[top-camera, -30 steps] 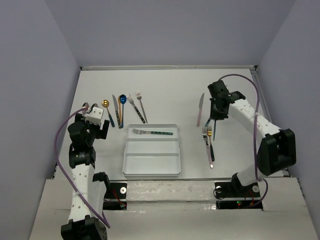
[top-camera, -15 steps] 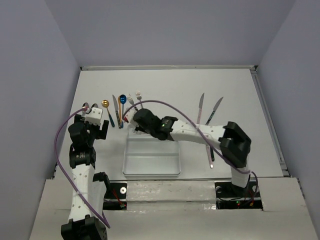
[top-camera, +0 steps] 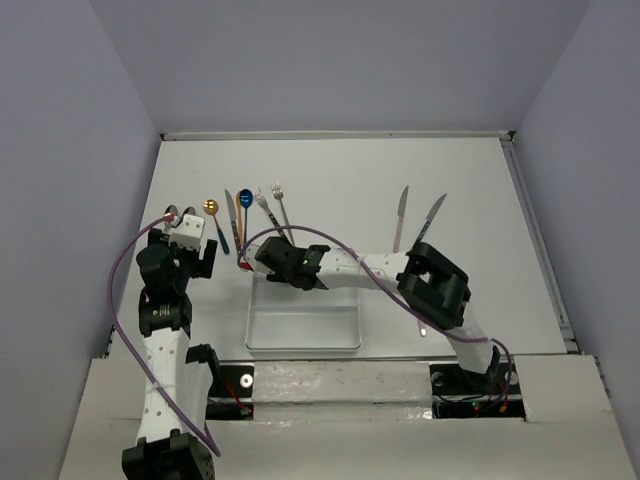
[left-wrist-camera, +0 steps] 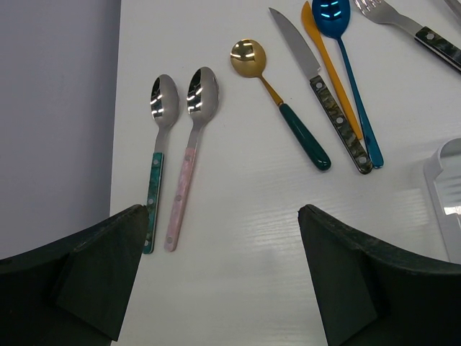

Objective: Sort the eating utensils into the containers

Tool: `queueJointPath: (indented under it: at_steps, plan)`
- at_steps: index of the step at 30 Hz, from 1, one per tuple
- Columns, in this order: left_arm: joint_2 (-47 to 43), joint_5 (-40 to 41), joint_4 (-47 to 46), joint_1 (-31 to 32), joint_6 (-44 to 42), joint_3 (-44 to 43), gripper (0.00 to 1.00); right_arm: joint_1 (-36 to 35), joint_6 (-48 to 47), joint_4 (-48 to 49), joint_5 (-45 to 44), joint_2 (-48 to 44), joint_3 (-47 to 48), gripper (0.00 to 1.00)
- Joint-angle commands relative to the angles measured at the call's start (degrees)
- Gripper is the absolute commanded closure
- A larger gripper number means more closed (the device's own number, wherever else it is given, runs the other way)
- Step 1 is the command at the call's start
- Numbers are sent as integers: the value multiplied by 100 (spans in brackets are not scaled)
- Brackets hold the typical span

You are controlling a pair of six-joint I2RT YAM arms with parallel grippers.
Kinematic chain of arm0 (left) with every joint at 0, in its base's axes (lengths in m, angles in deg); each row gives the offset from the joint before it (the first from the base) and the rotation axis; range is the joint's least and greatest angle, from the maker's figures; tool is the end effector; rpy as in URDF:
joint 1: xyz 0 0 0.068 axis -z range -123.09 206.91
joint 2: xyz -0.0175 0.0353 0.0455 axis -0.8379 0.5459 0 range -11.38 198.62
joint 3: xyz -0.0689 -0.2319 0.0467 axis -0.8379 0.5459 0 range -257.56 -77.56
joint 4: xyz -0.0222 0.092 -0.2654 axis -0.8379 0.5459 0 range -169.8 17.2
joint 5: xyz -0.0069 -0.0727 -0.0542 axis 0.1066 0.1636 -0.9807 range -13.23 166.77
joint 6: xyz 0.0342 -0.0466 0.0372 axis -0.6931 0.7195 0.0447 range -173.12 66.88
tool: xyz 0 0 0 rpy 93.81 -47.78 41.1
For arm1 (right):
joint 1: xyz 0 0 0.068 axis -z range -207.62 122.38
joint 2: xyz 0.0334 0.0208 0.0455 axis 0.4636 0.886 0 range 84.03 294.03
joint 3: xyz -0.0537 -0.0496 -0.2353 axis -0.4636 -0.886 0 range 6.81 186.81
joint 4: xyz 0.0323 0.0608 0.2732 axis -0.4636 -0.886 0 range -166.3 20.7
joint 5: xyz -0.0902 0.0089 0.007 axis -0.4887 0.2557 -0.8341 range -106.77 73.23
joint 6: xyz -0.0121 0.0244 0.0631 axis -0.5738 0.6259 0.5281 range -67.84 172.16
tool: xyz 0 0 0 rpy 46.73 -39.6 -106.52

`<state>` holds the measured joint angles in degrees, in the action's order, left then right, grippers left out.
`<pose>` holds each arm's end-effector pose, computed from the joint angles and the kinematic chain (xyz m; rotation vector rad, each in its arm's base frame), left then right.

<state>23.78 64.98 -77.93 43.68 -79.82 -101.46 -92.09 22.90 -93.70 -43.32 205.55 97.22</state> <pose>0.2215 0.0404 0.2275 0.3573 1.7702 0.3132 0.2262 0.4160 0.1270 -1.6432 1.7824 -0.3166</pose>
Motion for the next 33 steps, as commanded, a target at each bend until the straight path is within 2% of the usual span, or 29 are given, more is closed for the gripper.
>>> queueJointPath:
  at_steps: [1,6,10,11,12,17,19,22,27,33]
  plan:
    - [26,28,-292,-30,42,-1,1,-4,445,102,61,-435,214,50]
    - [53,19,-292,-30,33,-1,1,-4,1517,129,-77,-1532,-128,47]
    - [70,10,-292,-30,24,-9,1,381,3344,103,87,-2946,-1076,39]
    - [53,19,-292,-30,24,-9,1,565,3678,76,288,-3254,-1618,38]
    - [44,19,-292,-30,33,-9,1,1080,4334,-115,351,-3831,-1893,39]
    - [-18,10,-284,-21,33,8,1,2698,5699,-1028,589,-5022,-3326,39]
    - [-18,10,-284,-30,24,17,1,3017,5948,-1468,624,-5233,-3634,40]
    - [-18,10,-284,-30,24,8,1,3124,6124,-1708,843,-5252,-3767,41]
    - [-35,-7,-284,-30,16,26,1,3370,6230,-1375,1465,-5217,-4163,40]
    - [-70,-7,-284,-30,16,26,1,3475,6292,-944,1731,-4804,-4435,48]
